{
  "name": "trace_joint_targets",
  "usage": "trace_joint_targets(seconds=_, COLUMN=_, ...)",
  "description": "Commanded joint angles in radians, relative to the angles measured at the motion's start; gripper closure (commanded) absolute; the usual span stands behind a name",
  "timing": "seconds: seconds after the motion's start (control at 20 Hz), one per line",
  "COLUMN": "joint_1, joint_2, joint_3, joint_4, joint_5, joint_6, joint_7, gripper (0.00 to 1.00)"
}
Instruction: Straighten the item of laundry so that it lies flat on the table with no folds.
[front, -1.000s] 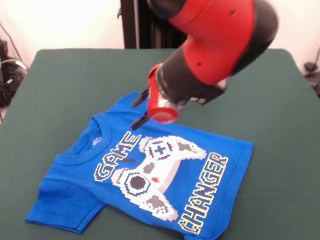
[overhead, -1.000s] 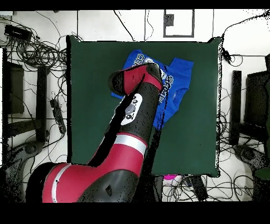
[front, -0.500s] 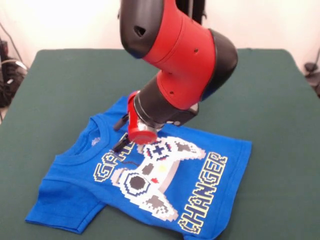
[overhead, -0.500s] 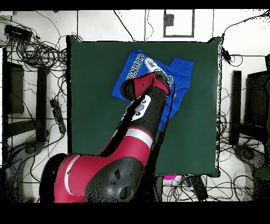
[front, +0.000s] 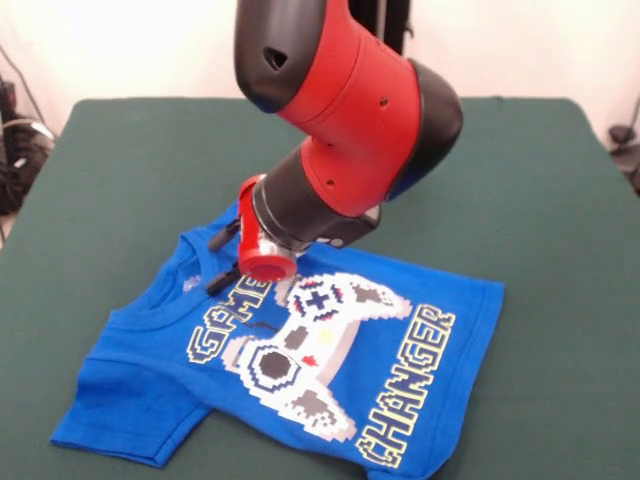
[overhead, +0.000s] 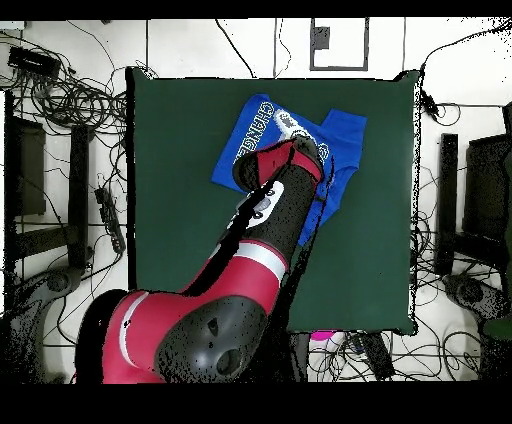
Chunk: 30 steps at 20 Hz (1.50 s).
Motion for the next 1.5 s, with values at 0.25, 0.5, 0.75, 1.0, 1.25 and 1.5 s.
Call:
trace_joint_targets(seconds=0.25, joint_1=0.023, joint_2=0.032, joint_3=0.03, joint_4=0.075, joint_5=0.059, joint_6=-0.064, joint_7=0.22, gripper=0.0)
trace_joint_targets(seconds=0.5, joint_1=0.004, joint_2=0.056, joint_3=0.032, joint_4=0.052, joint_5=0.06, joint_6=-0.08, joint_7=0.212, gripper=0.0)
trace_joint_targets(seconds=0.75, joint_1=-0.018, joint_2=0.072, joint_3=0.041, joint_4=0.045, joint_5=0.059, joint_6=-0.103, joint_7=0.194, gripper=0.0)
trace_joint_targets(seconds=1.0, joint_1=-0.033, joint_2=0.091, joint_3=0.037, joint_4=0.046, joint_5=0.047, joint_6=-0.129, joint_7=0.19, gripper=0.0)
trace_joint_targets(seconds=1.25, joint_1=-0.039, joint_2=0.115, joint_3=0.013, joint_4=0.042, joint_5=0.03, joint_6=-0.154, joint_7=0.205, gripper=0.0)
trace_joint_targets(seconds=1.5, joint_1=-0.06, joint_2=0.122, joint_3=-0.004, joint_4=0.056, joint_5=0.015, joint_6=-0.194, joint_7=0.181, gripper=0.0)
